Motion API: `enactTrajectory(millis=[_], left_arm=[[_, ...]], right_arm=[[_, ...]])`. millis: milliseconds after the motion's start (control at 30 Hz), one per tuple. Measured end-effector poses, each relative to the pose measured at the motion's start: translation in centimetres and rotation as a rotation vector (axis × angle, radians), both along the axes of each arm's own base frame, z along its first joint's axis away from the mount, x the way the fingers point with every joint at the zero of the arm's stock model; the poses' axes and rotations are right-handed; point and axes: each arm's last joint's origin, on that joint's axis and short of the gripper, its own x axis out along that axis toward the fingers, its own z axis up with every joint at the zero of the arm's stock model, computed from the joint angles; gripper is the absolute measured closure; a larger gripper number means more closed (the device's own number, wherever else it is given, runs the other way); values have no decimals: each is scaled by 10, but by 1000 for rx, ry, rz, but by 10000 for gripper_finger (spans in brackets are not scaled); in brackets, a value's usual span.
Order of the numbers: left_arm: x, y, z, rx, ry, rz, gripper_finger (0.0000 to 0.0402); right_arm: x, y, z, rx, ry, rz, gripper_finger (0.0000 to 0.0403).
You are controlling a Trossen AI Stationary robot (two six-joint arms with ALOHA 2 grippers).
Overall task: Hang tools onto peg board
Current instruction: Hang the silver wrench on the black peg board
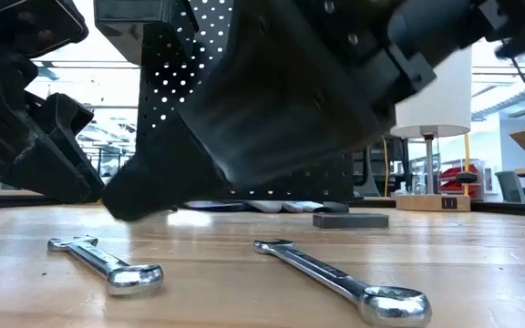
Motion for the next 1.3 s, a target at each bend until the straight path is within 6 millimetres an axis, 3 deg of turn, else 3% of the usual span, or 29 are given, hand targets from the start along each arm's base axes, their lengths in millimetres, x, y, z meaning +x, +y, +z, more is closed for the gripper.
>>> enactTrajectory(millis=[800,1300], left_arm=[[0,0,0,-14,-3,13,304],[0,0,0,-5,-10,21,304]], right_arm=[[-2,-1,-4,-8,38,-6,403],[4,7,10,65,-104,68,403]])
